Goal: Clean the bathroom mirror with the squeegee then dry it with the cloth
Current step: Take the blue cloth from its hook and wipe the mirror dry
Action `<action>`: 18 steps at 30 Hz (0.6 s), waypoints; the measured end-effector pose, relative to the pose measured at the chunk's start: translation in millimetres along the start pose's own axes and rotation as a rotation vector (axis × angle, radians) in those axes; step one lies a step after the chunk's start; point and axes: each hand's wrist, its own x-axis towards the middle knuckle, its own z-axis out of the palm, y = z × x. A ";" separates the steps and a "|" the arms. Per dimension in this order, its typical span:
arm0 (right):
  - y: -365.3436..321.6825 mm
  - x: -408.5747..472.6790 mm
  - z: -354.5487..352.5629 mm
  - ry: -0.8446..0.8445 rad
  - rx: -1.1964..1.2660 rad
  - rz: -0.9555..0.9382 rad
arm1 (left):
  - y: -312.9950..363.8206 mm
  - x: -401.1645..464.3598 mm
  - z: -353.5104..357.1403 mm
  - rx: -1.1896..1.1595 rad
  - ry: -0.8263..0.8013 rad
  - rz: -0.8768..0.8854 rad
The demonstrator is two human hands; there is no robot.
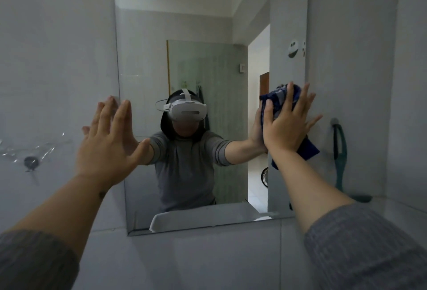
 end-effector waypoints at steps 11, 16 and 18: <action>-97.6 -38.0 5.3 -0.007 0.027 -0.211 | -10.9 -6.4 -12.8 -0.043 -0.026 0.058; -148.5 -51.1 6.6 -0.051 0.018 -0.388 | -18.2 -18.4 -20.8 -0.030 -0.037 0.037; -169.2 -59.0 5.8 -0.075 0.002 -0.465 | -20.2 -23.6 -21.0 -0.005 -0.058 0.036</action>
